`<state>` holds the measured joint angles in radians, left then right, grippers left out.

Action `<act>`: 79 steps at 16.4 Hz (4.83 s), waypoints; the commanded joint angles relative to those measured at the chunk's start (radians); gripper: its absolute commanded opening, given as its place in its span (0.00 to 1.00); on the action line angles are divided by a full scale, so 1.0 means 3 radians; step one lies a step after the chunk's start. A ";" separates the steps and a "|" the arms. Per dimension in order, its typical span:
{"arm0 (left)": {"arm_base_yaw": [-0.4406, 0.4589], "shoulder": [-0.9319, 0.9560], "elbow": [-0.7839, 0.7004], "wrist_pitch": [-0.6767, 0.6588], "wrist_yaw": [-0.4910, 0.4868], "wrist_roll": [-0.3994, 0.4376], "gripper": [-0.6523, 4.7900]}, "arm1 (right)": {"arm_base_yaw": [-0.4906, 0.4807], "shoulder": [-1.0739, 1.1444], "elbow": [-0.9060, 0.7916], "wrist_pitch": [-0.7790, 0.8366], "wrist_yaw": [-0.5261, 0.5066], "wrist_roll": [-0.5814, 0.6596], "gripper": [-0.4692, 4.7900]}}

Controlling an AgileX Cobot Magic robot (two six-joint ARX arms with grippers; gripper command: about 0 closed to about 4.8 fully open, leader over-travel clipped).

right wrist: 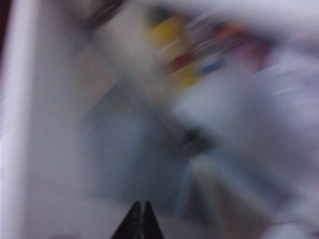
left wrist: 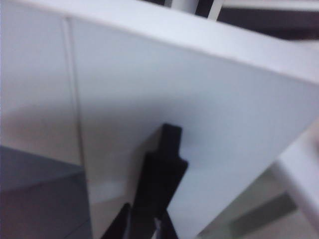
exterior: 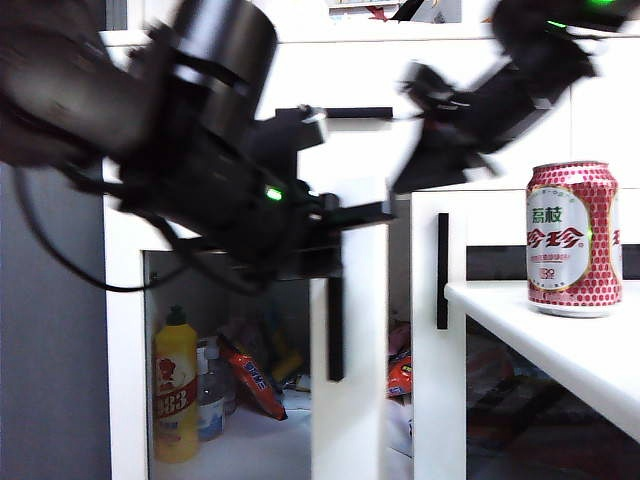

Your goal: Open the left door of the white cabinet, pick up a can of beverage from the table on the right, place it inside the cabinet, and finally close the cabinet door.

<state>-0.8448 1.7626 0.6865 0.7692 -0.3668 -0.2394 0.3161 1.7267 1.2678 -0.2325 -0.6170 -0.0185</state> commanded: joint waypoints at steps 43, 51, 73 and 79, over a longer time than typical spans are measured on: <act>0.0011 -0.5859 -0.0950 -0.2166 0.1161 -0.0140 0.11 | 0.1949 0.0500 0.0033 0.0893 -0.0875 0.0932 0.08; 0.0011 -0.5132 -0.0970 -0.2309 0.1232 -0.0038 0.91 | 0.0858 -0.1975 0.0032 -0.0280 0.1319 0.0072 0.08; -0.0005 -0.2571 -0.0958 -0.0267 0.1499 -0.0125 1.00 | 0.0664 -0.3867 -0.3254 0.0833 0.2895 0.0426 0.98; 0.0000 -0.2571 -0.0958 -0.0282 0.1499 -0.0126 1.00 | 0.0628 -0.2758 -0.3484 0.2027 0.3133 0.0334 1.00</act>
<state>-0.8455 0.9928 0.3954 0.6796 0.0792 -0.2817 0.5117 0.8696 0.2234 0.3080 0.3096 0.0864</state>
